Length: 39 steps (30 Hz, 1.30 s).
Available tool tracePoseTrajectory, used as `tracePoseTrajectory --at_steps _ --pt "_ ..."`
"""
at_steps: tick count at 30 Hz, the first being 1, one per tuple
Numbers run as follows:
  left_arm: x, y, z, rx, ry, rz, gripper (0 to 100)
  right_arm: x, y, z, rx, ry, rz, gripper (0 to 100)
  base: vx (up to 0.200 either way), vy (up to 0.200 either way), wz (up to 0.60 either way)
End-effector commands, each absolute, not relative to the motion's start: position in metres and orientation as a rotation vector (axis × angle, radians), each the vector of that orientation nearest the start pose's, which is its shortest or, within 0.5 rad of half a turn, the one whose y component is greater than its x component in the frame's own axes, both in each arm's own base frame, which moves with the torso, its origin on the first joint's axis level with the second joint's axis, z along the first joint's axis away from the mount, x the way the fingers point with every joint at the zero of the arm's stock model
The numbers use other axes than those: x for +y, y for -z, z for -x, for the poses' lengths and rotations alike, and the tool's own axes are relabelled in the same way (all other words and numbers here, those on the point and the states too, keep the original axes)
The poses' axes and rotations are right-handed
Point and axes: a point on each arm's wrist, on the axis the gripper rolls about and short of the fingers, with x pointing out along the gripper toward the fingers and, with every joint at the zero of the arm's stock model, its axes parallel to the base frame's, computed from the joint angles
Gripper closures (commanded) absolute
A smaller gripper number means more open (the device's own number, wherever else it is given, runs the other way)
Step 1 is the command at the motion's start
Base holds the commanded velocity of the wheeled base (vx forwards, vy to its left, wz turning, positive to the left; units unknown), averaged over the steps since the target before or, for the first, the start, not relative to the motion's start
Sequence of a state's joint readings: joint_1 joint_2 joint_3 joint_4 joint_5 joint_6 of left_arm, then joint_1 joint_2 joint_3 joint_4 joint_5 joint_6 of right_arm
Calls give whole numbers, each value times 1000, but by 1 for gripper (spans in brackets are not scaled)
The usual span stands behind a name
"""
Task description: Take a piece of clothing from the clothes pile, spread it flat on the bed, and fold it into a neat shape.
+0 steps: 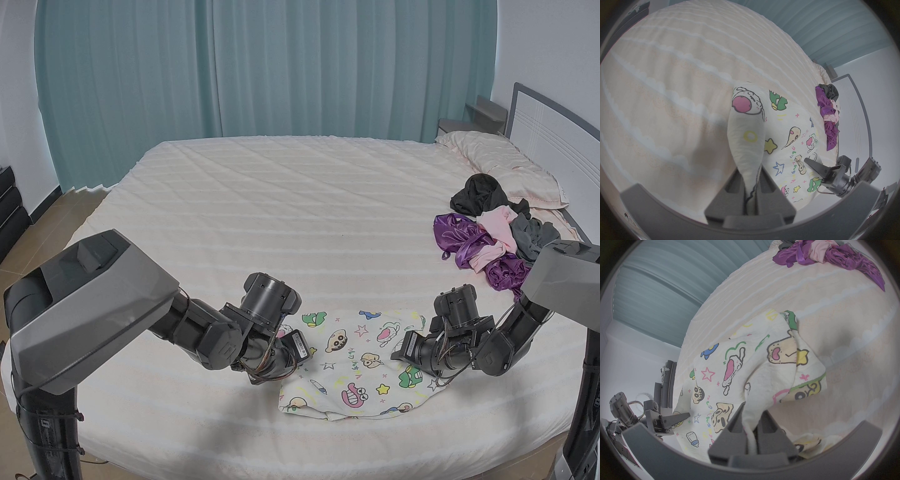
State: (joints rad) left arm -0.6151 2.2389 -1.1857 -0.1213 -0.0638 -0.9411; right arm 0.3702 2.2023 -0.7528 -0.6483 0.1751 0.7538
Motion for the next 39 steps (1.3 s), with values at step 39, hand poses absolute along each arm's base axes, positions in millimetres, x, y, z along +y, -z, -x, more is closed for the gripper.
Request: tracePoseTrajectory --at_steps 39 --pt "-230 -61 -313 1116 200 600 100 118 -28 -307 912 -178 -630 100 0 -200 0"
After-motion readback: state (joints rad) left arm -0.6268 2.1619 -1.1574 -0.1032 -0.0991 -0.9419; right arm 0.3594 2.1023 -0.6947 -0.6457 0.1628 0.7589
